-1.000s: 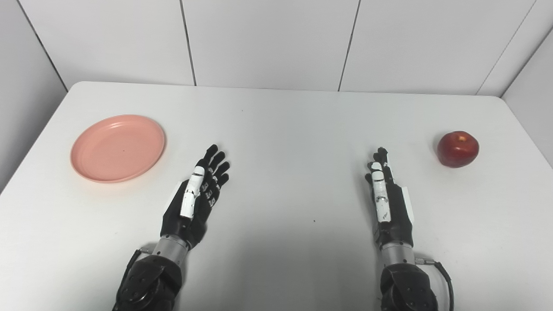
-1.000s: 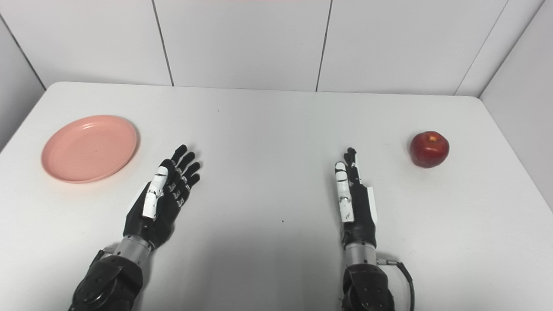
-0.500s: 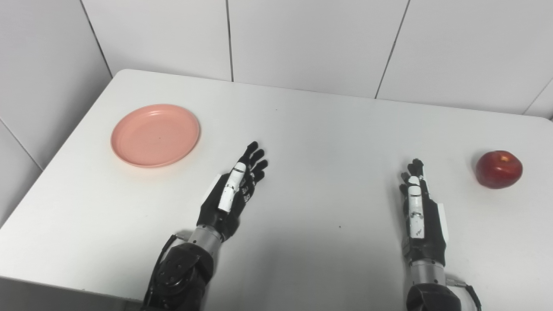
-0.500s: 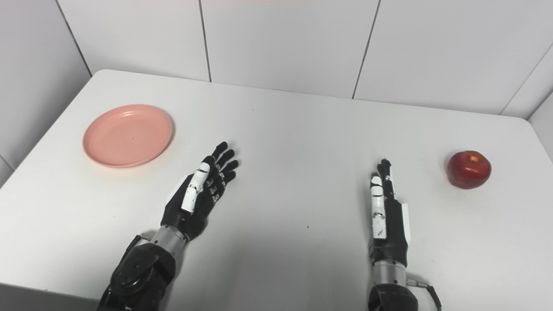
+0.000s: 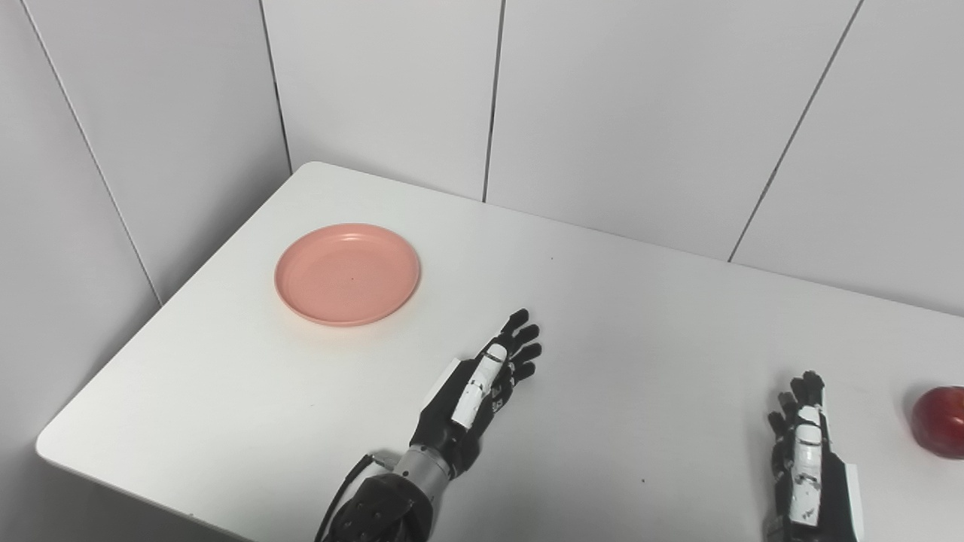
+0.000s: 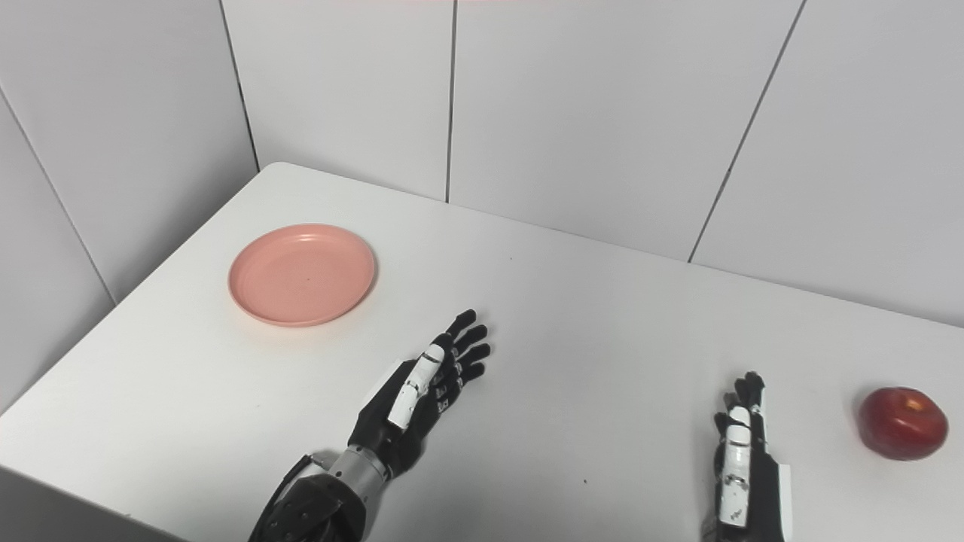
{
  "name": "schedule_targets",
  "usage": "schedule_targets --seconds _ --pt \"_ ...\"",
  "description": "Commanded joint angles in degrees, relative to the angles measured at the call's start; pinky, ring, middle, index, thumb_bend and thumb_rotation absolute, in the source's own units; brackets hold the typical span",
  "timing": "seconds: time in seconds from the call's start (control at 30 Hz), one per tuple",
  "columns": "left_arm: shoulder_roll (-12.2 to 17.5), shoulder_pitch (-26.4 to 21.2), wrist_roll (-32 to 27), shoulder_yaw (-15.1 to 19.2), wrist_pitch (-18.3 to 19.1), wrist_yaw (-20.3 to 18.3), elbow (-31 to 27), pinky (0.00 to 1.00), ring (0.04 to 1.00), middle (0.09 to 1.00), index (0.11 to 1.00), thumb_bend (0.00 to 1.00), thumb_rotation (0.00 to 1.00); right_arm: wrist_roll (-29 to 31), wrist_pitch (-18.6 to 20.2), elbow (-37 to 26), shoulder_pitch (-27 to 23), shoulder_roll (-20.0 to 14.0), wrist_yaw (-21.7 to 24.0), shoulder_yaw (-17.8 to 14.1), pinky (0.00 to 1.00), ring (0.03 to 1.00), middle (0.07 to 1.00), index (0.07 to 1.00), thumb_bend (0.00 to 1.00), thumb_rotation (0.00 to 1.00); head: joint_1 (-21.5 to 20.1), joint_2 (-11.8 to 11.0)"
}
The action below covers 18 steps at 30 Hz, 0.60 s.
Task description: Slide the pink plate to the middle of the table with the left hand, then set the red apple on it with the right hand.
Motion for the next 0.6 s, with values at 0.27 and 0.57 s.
schedule_targets --seconds 0.27,0.57 --pt "-0.6 0.7 0.5 -0.4 0.3 0.4 0.4 0.97 0.960 0.973 0.962 0.44 1.00 -0.6 -2.8 1.1 0.9 -0.3 0.2 -0.5 1.00 0.997 0.999 0.996 0.19 1.00 -0.1 0.3" --pt "0.1 0.3 0.6 -0.1 -0.1 0.1 -0.2 0.96 0.956 0.968 0.951 0.44 1.00 0.2 -2.3 0.6 0.9 0.3 0.4 -0.6 1.00 1.000 1.000 1.000 0.18 1.00 0.1 0.5"
